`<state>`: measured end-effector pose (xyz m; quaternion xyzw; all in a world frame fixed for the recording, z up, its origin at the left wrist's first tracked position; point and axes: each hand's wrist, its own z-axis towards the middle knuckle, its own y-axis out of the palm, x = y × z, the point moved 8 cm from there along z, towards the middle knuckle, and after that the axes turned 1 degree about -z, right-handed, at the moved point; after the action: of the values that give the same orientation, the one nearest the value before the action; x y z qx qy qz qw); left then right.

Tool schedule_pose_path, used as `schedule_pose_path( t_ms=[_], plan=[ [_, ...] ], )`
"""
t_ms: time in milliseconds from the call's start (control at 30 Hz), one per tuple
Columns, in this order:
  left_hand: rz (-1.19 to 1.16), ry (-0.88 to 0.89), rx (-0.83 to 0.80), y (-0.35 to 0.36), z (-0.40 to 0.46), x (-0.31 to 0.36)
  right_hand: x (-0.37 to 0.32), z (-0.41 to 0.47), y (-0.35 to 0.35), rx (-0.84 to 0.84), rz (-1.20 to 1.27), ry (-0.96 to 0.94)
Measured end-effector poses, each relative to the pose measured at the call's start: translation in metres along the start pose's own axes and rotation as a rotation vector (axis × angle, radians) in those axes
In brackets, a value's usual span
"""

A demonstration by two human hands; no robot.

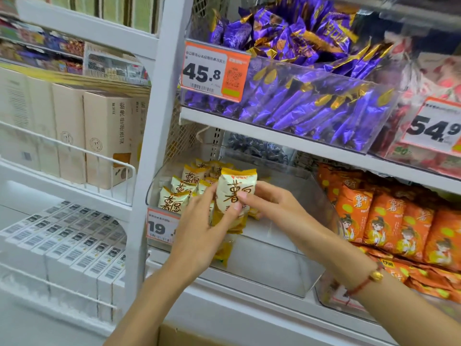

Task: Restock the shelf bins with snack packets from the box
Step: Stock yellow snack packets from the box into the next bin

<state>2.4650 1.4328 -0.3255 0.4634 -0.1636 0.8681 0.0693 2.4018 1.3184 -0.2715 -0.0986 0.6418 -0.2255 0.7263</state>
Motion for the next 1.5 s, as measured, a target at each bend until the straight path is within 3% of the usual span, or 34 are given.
schedule_pose_path(
  t_ms=[67, 133, 233, 300, 467, 700, 1133, 1367, 1500],
  plan=[
    [0.034, 0.039, -0.020, 0.003, -0.003, 0.003, 0.002, -0.002, 0.001, -0.003, 0.017, -0.011],
    [0.097, 0.089, 0.005, 0.000, -0.007, 0.010, -0.001, -0.003, -0.006, 0.101, 0.034, -0.067],
    [0.323, 0.307, 0.158, -0.016, -0.014, 0.027, 0.013, 0.001, -0.048, 0.481, 0.078, -0.077],
    [0.420, 0.393, 0.239, -0.024, -0.022, 0.021, 0.037, 0.012, -0.073, 0.621, -0.037, 0.027],
    [0.615, 0.439, 0.138, -0.008, -0.043, -0.017, 0.113, 0.063, -0.079, 0.390, -0.263, 0.403],
    [0.618, 0.380, 0.099, -0.006, -0.044, -0.019, 0.146, 0.073, -0.055, 0.326, -0.097, 0.448],
    [0.608, 0.337, 0.124, -0.004, -0.042, -0.017, 0.133, 0.077, -0.055, 0.312, -0.541, 0.329],
    [0.578, 0.339, 0.093, -0.010, -0.041, -0.012, 0.093, 0.046, -0.047, 0.211, -0.596, 0.341],
    [0.523, 0.375, 0.147, -0.016, -0.047, -0.001, 0.043, -0.001, -0.038, 0.227, -0.658, 0.082]
  ],
)
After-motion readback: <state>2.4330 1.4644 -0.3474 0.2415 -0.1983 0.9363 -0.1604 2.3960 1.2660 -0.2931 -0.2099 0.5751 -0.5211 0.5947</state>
